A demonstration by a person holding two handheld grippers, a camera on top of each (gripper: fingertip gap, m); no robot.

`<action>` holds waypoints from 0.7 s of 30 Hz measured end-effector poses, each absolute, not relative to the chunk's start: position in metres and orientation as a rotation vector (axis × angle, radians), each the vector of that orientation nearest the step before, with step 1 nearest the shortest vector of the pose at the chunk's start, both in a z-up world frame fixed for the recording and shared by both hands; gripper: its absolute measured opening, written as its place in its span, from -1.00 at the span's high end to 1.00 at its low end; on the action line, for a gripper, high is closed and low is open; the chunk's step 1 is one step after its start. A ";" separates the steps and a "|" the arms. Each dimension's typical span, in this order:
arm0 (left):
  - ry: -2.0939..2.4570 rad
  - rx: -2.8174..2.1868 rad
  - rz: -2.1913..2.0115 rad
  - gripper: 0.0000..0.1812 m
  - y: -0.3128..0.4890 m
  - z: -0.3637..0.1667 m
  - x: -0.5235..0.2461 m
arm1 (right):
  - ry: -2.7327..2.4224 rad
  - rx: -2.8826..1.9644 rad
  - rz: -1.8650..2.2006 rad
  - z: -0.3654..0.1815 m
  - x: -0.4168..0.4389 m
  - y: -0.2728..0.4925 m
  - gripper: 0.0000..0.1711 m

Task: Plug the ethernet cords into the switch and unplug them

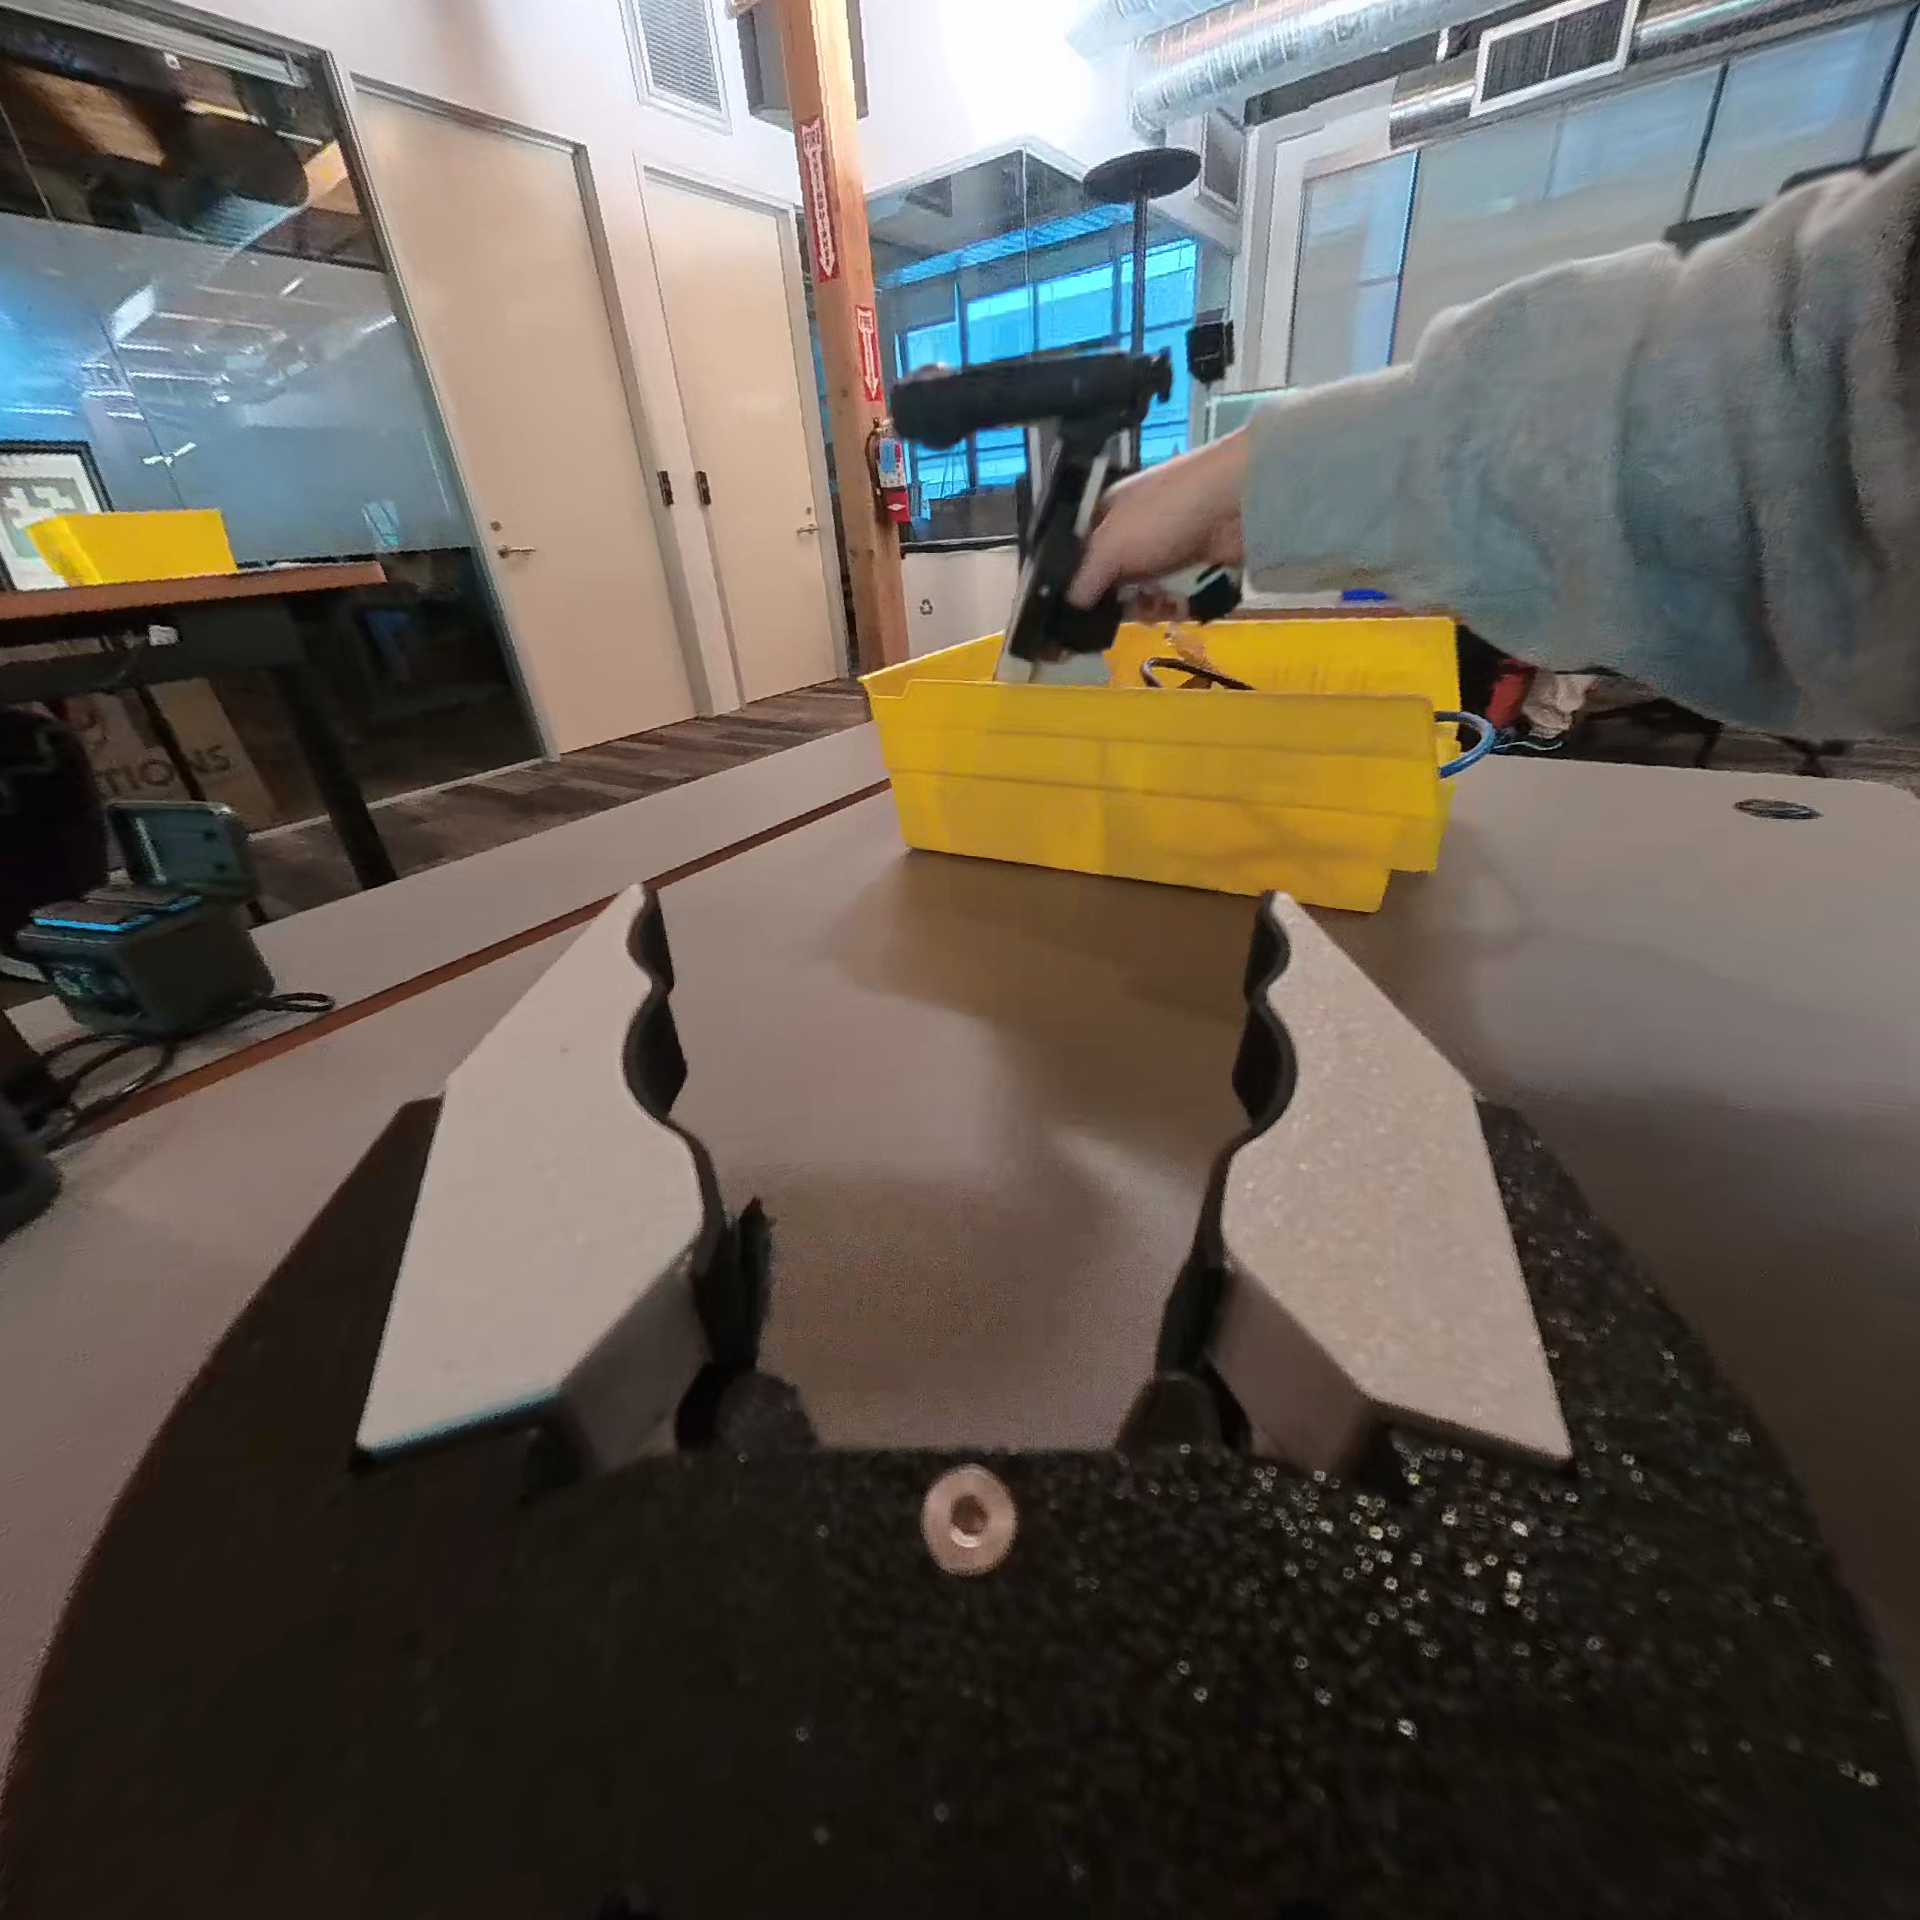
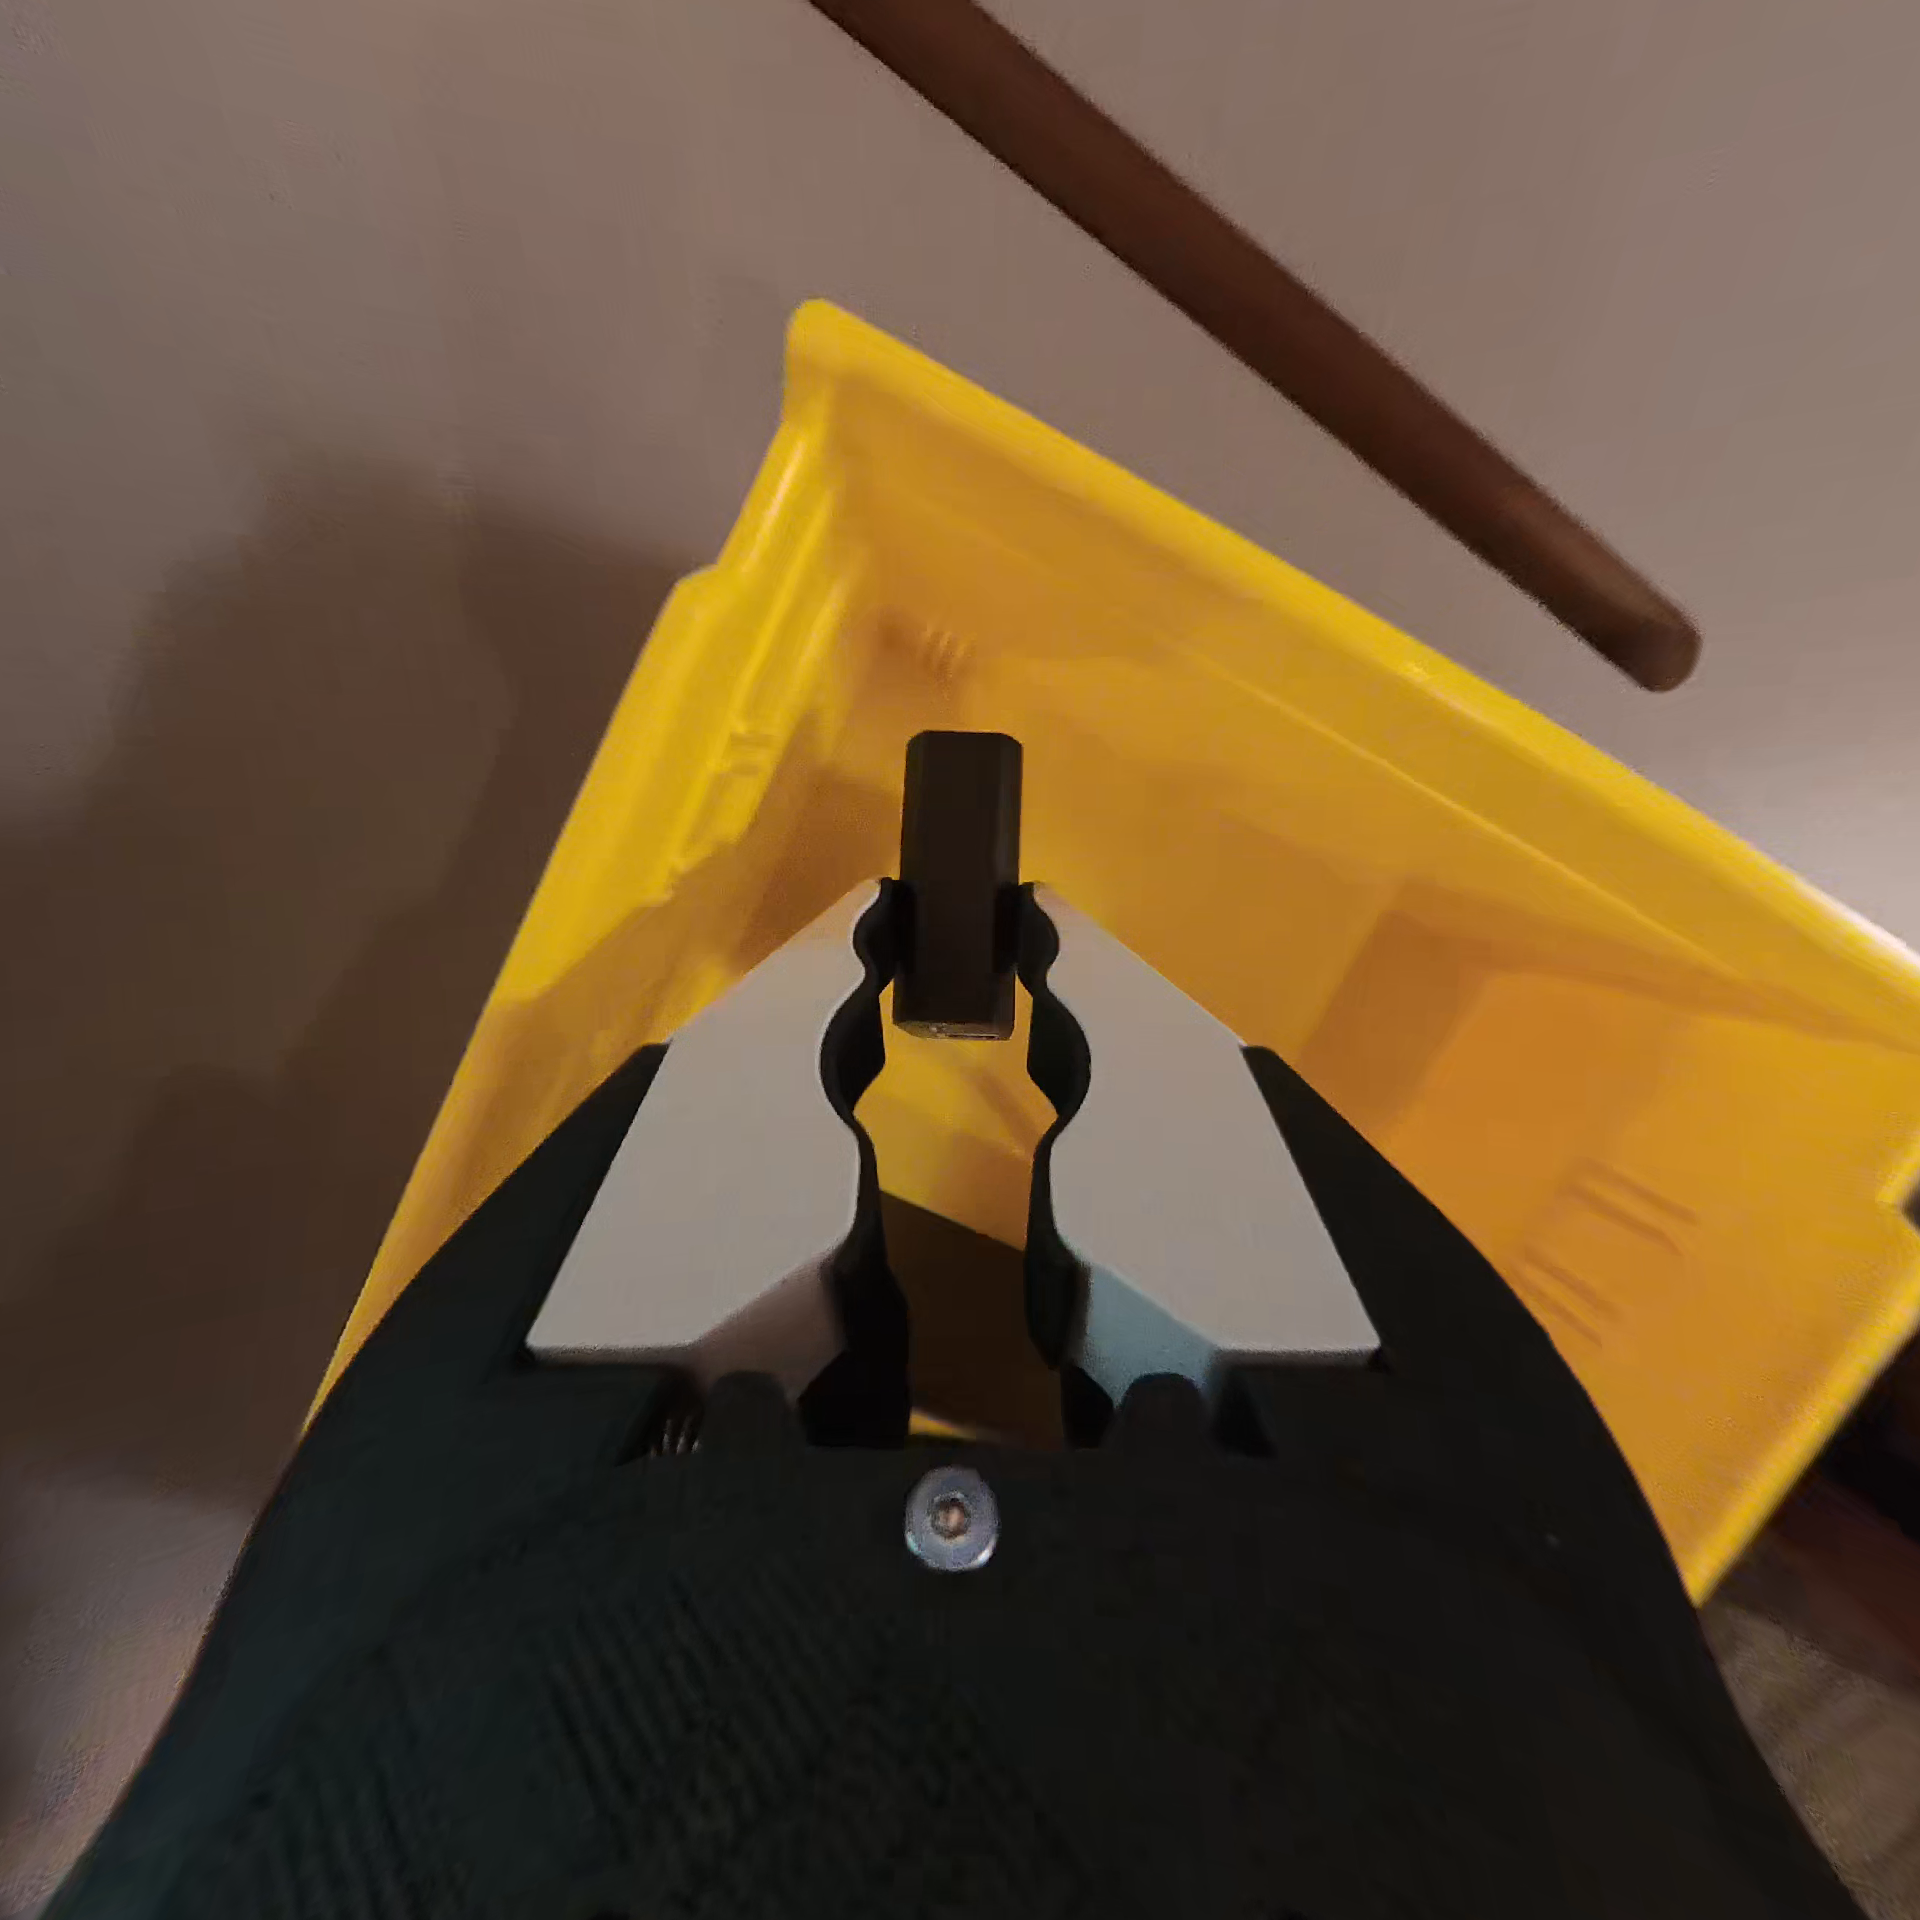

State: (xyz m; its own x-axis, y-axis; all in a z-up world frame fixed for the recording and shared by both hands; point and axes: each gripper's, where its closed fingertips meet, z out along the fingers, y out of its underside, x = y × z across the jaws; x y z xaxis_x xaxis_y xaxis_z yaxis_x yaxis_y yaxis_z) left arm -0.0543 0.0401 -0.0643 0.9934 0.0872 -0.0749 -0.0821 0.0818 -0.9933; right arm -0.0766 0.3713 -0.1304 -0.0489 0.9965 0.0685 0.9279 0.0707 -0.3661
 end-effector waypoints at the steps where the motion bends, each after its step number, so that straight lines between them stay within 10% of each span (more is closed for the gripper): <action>1: 0.004 -1.481 0.118 -0.19 0.040 -0.064 -0.053 | -2.047 -1.966 0.321 -0.137 -0.078 0.372 0.76; 8: -0.065 -1.446 0.149 -0.22 0.035 -0.059 -0.066 | -1.978 -2.021 0.190 -0.126 -0.064 0.389 0.39; 21: 0.019 -1.488 0.223 -0.22 0.042 -0.064 -0.054 | -1.323 -1.318 0.553 0.052 -0.067 0.333 0.21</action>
